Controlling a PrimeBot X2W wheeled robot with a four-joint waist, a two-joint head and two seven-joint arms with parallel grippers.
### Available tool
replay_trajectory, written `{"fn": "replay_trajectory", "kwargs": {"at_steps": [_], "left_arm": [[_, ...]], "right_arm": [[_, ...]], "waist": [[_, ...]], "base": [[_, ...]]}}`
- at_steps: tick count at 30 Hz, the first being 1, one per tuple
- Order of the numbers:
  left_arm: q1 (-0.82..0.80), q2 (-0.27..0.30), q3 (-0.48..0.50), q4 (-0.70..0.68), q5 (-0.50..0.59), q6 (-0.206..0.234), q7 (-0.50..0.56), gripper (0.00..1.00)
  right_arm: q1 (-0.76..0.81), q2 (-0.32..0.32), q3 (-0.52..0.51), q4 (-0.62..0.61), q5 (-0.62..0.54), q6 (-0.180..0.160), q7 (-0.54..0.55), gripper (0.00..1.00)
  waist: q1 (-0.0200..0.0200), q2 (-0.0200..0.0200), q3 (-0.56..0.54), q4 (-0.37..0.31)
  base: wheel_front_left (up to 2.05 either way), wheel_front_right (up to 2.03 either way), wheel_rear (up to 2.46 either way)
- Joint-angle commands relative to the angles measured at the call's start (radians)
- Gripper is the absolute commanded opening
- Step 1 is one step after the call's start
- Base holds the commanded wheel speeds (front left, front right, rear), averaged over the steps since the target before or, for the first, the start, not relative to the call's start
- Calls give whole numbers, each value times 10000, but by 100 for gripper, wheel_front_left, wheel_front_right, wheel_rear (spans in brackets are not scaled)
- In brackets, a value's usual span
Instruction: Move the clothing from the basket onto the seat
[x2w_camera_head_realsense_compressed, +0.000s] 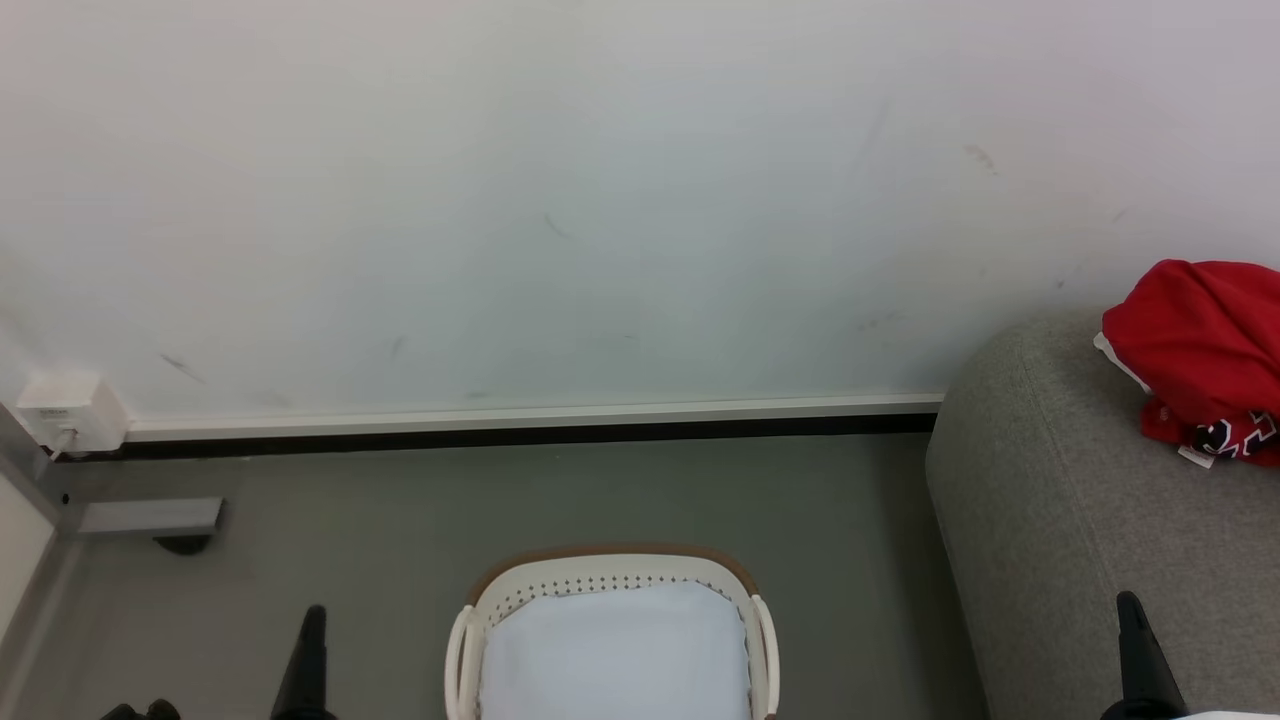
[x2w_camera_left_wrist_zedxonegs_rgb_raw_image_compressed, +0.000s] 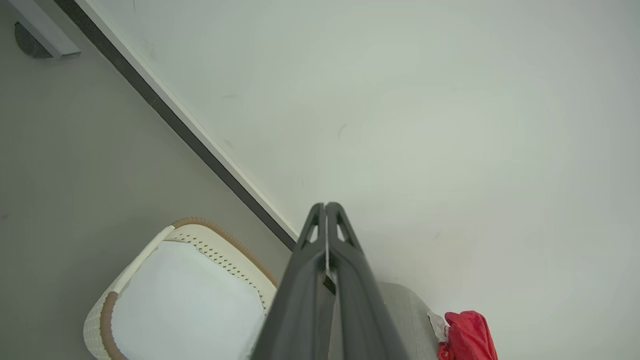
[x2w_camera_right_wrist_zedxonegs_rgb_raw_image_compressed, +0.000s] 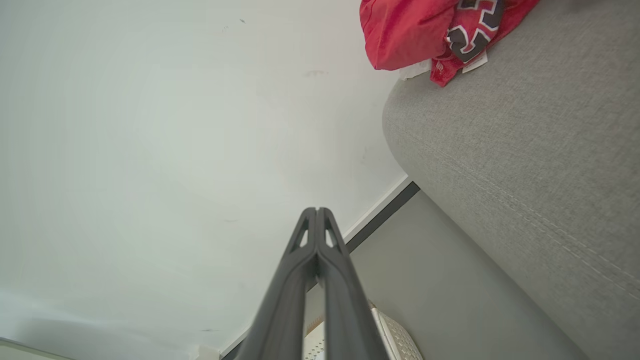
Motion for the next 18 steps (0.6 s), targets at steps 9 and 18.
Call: {"fn": "replay_trajectory", "kwargs": {"at_steps": [9, 18], "left_arm": [[-337, 50, 94, -168, -1249, 6, 305, 0], [-460, 45, 135, -192, -2128, 8, 552, 0]], "right_arm": [[-329, -121, -120, -139, 1211, -12, 292, 0], [-451, -129, -197, -159, 2113, -14, 538, 0]], "waist": [[0, 0, 32, -3], [0, 0, 62, -6]], "base": [[0, 0, 0], [0, 0, 0]]}}
